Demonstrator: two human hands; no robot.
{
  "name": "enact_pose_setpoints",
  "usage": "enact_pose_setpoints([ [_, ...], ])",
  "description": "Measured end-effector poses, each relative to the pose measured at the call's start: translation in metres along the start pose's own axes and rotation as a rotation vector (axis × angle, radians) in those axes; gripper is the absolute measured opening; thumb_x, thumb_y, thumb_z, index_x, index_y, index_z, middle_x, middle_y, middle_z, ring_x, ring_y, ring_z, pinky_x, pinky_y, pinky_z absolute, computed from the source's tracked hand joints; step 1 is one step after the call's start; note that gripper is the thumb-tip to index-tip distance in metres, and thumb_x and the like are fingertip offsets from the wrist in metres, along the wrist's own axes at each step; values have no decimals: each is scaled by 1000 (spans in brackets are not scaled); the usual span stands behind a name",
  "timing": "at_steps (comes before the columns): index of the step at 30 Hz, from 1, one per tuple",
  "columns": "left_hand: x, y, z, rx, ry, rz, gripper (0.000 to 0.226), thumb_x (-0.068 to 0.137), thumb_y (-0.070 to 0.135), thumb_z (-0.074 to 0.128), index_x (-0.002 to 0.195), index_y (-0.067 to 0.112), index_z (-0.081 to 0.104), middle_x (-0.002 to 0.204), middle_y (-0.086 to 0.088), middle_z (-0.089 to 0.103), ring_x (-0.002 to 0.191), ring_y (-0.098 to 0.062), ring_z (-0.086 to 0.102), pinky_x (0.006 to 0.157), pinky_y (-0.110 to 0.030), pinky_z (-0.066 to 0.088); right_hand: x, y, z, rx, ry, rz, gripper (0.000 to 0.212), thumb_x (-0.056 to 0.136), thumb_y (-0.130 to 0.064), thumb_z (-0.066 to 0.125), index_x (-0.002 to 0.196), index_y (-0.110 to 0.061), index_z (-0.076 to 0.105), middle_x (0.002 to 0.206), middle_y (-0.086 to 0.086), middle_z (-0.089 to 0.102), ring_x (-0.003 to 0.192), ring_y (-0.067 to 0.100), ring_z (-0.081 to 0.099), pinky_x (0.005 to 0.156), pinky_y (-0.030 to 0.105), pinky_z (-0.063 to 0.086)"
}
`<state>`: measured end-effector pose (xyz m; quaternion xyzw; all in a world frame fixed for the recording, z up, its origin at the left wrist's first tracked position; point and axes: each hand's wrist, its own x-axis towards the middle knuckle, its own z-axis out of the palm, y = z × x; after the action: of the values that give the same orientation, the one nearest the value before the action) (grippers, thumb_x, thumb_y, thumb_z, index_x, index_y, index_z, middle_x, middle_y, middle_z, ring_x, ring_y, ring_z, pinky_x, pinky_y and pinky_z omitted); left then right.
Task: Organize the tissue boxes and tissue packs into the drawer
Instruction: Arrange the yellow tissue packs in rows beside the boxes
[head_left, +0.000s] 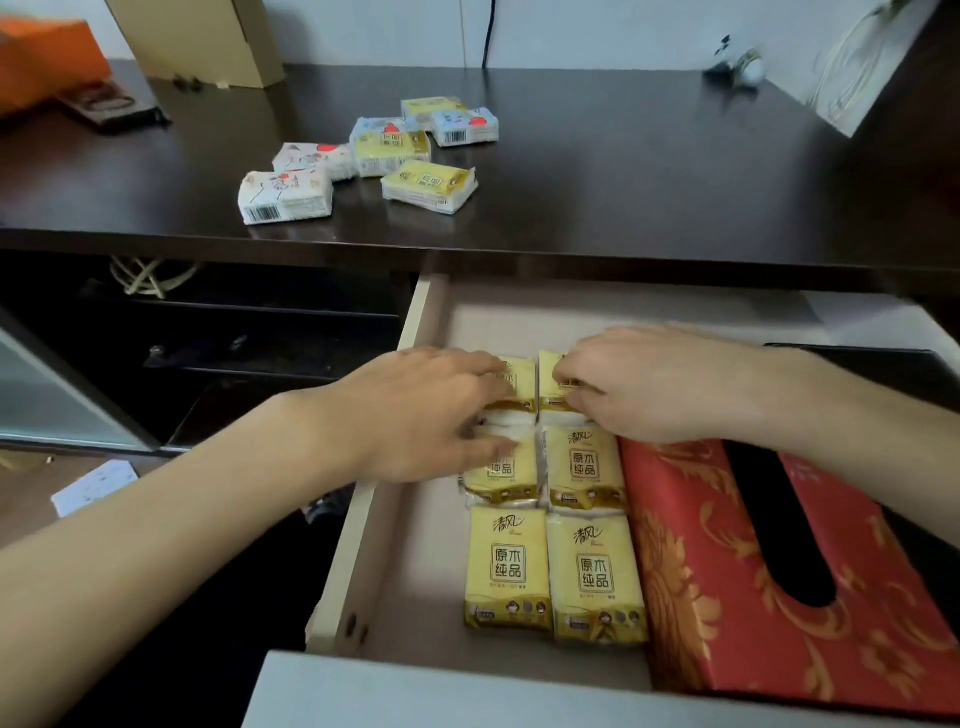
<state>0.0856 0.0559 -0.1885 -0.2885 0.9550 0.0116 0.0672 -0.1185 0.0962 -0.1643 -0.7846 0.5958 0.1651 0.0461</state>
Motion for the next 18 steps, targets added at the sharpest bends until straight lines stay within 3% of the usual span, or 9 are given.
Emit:
enact_pose_setpoints([
  [2,5,-1,4,54,-67,-4,49,92,59,41,123,25,58,125,7,57,109,-22,59,88,-37,48,4,2,6,-3,-33,7,17,103,-28,41,95,-19,53,122,5,64,117,32,62,93,46,52],
  [5,9,1,8,41,-72,3,46,92,59,41,114,24,61,112,7,59,98,-23,62,83,-39,50,1,3,10,-9,-7,4,20,101,-24,40,103,-20,60,122,0,63,117,31,63,90,45,52],
  [8,11,1,8,42,-48,5,47,91,59,41,118,25,59,116,7,60,100,-24,62,84,-40,50,-1,6,11,18,18,7,29,100,-26,40,115,-25,66,127,-3,65,118,28,63,93,47,52],
  [11,13,0,7,52,-33,6,47,92,59,41,121,26,59,119,8,59,104,-22,61,89,-39,47,-2,9,11,95,66,-3,31,100,-32,41,114,-26,68,124,-5,66,117,26,63,95,46,52],
  [14,11,-7,-7,34,57,-18,44,93,58,40,122,30,58,119,10,60,111,-17,58,99,-37,41,-3,15,1,188,188,20,27,96,-43,48,109,-35,69,115,-12,70,111,22,65,86,39,51],
  [18,0,-28,-33,-102,276,-159,41,91,58,40,122,39,59,117,18,63,110,-9,59,87,-35,49,4,21,-29,460,380,34,20,89,-44,55,91,-40,75,81,-22,73,82,4,67,76,33,54],
])
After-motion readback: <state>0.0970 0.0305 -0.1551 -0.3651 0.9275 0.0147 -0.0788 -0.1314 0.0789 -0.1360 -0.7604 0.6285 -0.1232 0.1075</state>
